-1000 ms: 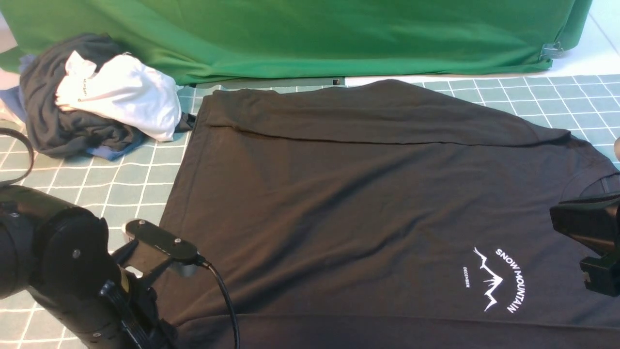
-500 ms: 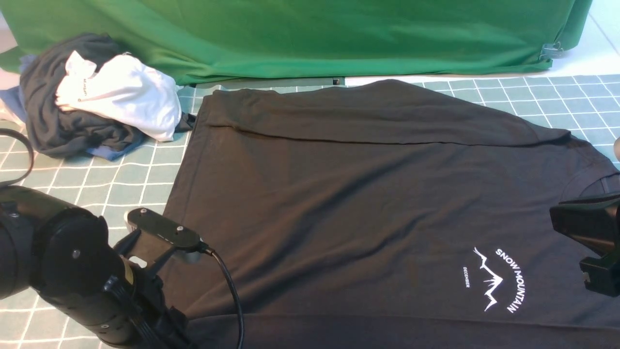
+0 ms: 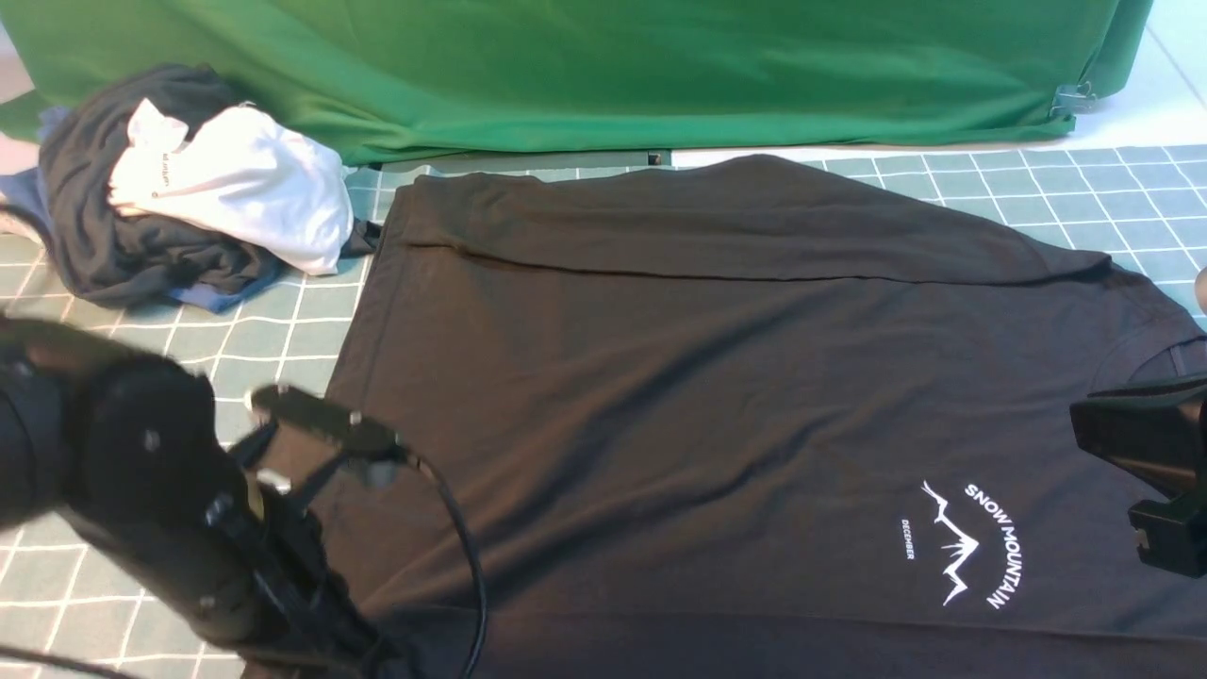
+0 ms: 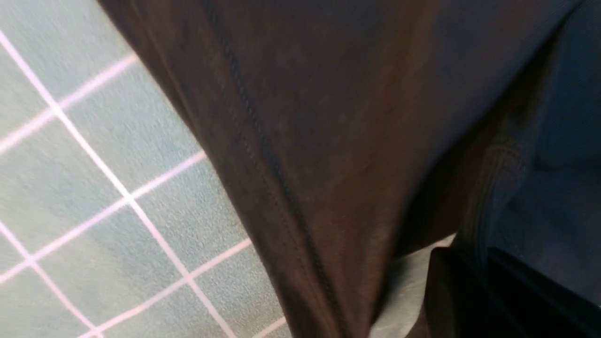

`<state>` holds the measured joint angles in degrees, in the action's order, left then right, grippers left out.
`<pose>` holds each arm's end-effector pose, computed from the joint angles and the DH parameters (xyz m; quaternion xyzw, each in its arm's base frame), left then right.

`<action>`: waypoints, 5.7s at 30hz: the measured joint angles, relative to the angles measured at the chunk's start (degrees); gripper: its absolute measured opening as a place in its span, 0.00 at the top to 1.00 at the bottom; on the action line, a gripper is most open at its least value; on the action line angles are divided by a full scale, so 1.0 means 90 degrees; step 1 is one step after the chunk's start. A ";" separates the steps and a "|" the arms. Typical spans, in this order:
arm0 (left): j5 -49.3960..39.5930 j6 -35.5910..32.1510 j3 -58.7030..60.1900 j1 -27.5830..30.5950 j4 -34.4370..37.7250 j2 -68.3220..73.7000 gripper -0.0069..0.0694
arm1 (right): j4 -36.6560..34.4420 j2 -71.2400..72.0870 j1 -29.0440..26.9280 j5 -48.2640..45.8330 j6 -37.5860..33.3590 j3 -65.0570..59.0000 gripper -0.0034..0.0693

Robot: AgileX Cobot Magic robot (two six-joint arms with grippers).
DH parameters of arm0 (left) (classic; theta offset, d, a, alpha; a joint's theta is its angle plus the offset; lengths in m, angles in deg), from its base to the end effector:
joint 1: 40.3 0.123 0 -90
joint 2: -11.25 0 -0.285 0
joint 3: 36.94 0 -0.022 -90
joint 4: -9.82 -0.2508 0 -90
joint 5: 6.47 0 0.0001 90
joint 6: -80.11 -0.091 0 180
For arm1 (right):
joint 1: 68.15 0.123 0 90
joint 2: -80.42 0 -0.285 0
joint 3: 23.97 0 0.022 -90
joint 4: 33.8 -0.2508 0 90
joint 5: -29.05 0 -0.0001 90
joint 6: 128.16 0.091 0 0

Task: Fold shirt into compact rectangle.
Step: 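Grasp the left edge of the dark T-shirt lying flat on the table, then fold the left side of the black T-shirt inward over its body, then grab the top left corner of the dark shirt with the left gripper, then fold the left side of the dark shirt inward over its body with the left gripper, then grasp the near edge of the shirt at its hem and shoulder corners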

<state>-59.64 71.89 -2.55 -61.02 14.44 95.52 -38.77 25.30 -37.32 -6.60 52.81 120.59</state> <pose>0.1991 -0.0816 0.2157 0.2279 0.9705 -0.0414 0.0671 0.1362 0.0867 0.3227 -0.2102 0.8661 0.1608 0.4241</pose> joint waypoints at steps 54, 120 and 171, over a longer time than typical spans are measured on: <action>0.0303 0.1598 -0.5392 0.0316 -0.3275 0.3814 0.43 | 0.0029 -0.0252 0.0000 -0.0759 0.0079 0.0207 0.78; 0.1855 0.2331 -0.6580 0.1482 0.0042 0.5407 0.85 | 0.0037 -0.0810 0.0000 -0.1846 -0.0142 0.1058 0.68; -0.1571 0.2661 -0.2713 0.0150 -0.1036 0.2354 0.24 | 0.1572 -0.0810 0.0000 -0.1210 0.0722 0.1058 0.63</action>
<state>-73.78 95.83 -26.97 -59.67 5.12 116.70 -24.63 18.01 -37.32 -17.49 59.31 130.11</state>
